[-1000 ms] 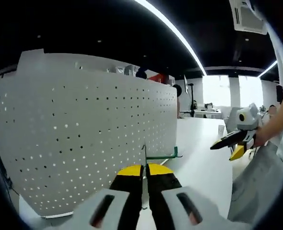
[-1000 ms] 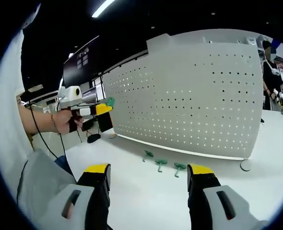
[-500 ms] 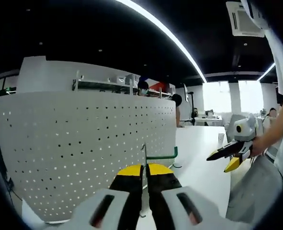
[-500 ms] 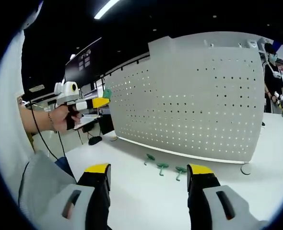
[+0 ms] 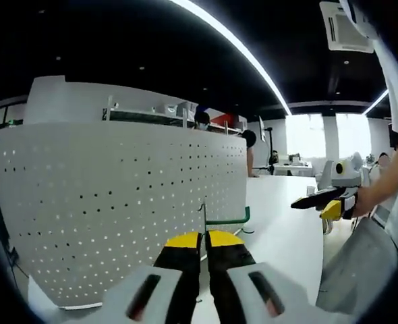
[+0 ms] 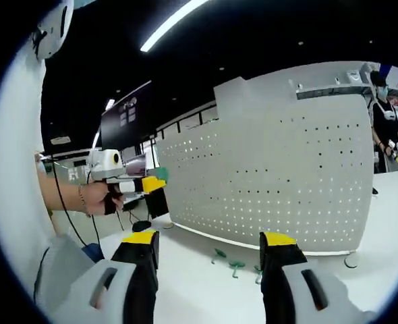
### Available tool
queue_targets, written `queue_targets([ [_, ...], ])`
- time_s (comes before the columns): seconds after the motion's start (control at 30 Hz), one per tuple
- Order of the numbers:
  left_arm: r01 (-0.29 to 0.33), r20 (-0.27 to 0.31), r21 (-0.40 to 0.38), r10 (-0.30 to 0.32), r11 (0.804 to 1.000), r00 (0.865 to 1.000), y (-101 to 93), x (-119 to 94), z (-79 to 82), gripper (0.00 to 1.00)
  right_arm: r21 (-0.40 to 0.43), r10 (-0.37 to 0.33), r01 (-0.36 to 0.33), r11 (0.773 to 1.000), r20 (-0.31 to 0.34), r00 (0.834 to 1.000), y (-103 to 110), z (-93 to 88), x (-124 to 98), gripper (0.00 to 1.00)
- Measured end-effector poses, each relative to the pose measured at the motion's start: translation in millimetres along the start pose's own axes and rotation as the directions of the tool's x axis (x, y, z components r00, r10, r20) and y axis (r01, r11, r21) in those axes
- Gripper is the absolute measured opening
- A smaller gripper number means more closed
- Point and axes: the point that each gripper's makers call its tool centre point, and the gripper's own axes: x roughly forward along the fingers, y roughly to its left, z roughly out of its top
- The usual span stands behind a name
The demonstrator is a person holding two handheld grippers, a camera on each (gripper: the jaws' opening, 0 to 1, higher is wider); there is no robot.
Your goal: Insert the hook assembly into the mounting plate slot until the hook locks in place.
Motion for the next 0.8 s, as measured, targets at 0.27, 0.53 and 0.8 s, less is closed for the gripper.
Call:
queue_targets([
  [0.27,-0.002,0.003,-0.002,0.002,1.0,1.0,-1.8,-0.1,0.4,0.02,0.016,0.039,-0.039,0.999,0.016,0.999,9.6,7.1,6.4,0.56],
  [0.53,-0.004,0.006,-0.001,0.004,1.0,1.0,-3.4,-0.2,0.4,0.02,0.039,0.077,-0.079,0.996,0.036,0.996,19.1,13.8,19.3,0.52],
  [0.8,-0.005,0.013,-0.008,0.005,1.0,1.0,-12.0,0.0,3.4,0.02,0.049,0.107,-0.108,0.993,0.036,0.994,26.6,15.4,34.5,0.51],
])
